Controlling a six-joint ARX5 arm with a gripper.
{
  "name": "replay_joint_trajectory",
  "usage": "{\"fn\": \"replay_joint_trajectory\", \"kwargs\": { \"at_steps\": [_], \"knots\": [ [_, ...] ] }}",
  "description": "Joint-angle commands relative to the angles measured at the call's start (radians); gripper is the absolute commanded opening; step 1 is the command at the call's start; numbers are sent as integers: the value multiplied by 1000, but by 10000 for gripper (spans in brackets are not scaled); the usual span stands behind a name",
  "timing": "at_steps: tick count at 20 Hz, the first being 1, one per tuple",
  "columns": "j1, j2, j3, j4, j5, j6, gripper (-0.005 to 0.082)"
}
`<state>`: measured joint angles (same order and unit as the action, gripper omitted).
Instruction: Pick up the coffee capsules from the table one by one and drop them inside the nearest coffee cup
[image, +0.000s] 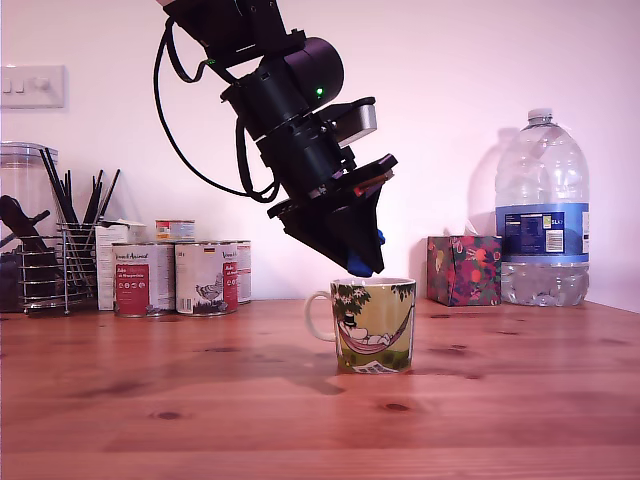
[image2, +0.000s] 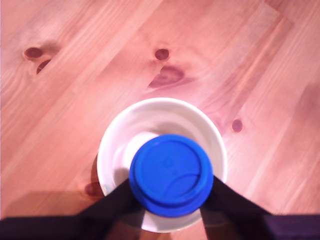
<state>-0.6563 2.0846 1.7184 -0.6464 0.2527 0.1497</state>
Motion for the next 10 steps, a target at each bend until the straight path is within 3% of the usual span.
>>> {"fn": "replay_joint_trajectory", "kwargs": {
  "at_steps": [1, 3, 8, 10],
  "knots": [
    [0, 31, -5, 16, 0, 8, 565],
    [0, 31, -5, 35, 1, 7, 638],
    [-1, 31, -5, 53, 1, 7, 637],
    [-1, 30, -5, 56, 1, 7, 580]
  ]
}}
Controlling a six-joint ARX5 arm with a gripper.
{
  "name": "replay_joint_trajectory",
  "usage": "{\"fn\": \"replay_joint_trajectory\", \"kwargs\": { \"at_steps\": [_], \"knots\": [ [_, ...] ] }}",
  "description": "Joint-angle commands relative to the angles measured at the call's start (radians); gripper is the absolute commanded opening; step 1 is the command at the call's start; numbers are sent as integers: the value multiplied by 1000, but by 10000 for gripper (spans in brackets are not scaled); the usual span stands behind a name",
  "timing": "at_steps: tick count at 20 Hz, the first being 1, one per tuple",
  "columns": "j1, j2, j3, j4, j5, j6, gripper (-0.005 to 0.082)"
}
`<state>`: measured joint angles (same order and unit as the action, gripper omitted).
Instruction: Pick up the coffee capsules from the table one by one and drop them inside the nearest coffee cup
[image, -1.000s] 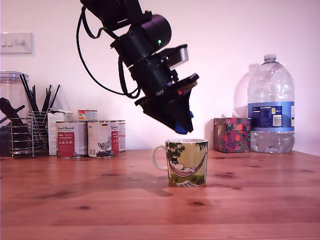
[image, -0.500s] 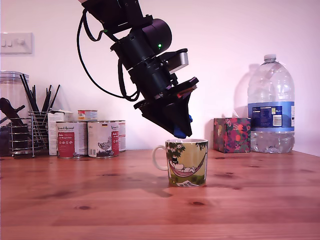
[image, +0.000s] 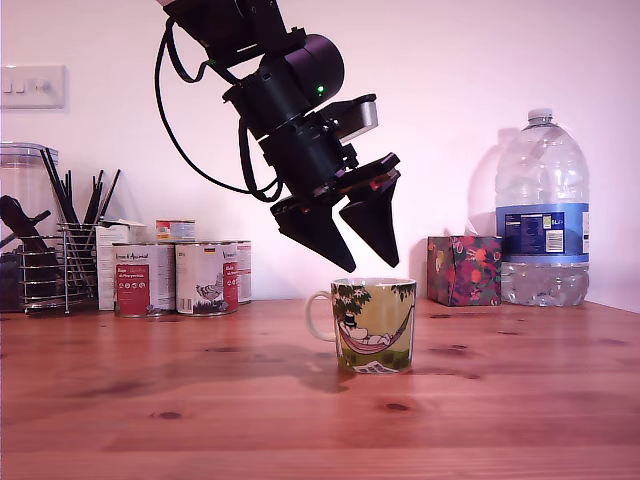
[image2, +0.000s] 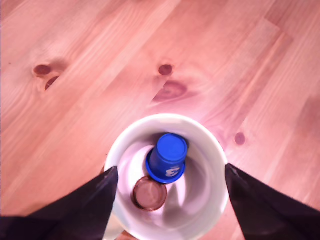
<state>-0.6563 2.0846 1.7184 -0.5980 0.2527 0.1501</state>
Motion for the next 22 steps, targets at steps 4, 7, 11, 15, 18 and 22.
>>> {"fn": "replay_joint_trajectory", "kwargs": {
  "at_steps": [4, 7, 11, 15, 18, 22],
  "knots": [
    [-1, 21, -5, 27, 3, 2, 106],
    [-1, -10, -23, 59, 1, -3, 90],
    [0, -102, -127, 177, 0, -3, 90],
    [17, -268, -349, 377, -10, -13, 90],
    [40, -399, -520, 481, -27, -23, 90],
    [67, -553, -697, 573, -57, -46, 90]
  ]
}}
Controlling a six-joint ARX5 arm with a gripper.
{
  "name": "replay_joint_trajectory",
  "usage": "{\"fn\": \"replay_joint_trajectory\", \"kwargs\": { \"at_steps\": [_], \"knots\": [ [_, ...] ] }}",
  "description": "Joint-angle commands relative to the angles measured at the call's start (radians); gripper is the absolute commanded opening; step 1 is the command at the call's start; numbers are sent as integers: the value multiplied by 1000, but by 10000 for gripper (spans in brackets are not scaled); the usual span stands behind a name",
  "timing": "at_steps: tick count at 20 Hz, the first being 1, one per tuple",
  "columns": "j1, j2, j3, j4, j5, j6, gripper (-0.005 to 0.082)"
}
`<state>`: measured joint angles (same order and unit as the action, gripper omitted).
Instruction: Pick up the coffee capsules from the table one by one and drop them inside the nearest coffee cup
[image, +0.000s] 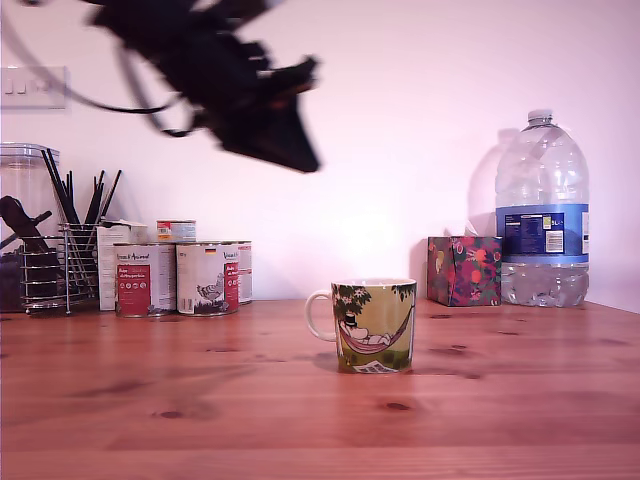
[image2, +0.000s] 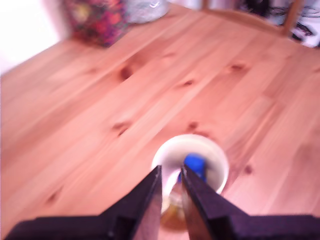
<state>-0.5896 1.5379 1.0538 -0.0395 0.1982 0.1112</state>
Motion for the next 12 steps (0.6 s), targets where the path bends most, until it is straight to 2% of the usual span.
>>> {"fn": "replay_joint_trajectory", "kwargs": {
  "at_steps": [1, 5, 8, 12],
  "knots": [
    [1, -37, -65, 27, -4, -11, 90],
    [1, -157, -203, 87, -49, -45, 90],
    [3, -223, -298, 127, -64, -77, 90],
    [2, -251, -336, 138, -76, -89, 90]
  ]
}}
